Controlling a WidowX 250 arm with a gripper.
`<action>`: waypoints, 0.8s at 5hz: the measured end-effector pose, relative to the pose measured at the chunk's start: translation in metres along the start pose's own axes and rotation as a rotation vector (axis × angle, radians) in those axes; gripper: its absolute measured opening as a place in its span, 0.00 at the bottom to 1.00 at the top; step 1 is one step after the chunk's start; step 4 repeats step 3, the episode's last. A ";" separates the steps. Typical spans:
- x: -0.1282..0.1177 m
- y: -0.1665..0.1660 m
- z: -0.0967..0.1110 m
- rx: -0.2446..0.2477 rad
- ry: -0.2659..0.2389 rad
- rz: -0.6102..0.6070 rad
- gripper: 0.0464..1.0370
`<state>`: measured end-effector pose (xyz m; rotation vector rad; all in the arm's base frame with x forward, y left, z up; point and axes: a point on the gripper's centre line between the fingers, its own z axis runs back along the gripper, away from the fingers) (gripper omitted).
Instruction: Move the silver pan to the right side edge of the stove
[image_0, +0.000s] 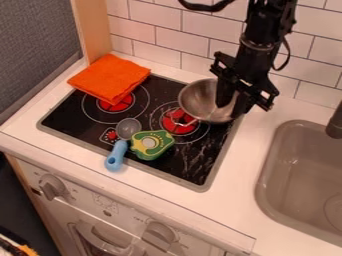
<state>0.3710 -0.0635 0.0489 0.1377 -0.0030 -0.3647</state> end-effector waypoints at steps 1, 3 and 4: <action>-0.008 0.002 0.023 -0.008 -0.045 0.046 0.83; -0.040 0.027 0.016 -0.061 -0.002 0.170 0.97; -0.040 0.027 0.016 -0.061 -0.002 0.170 0.97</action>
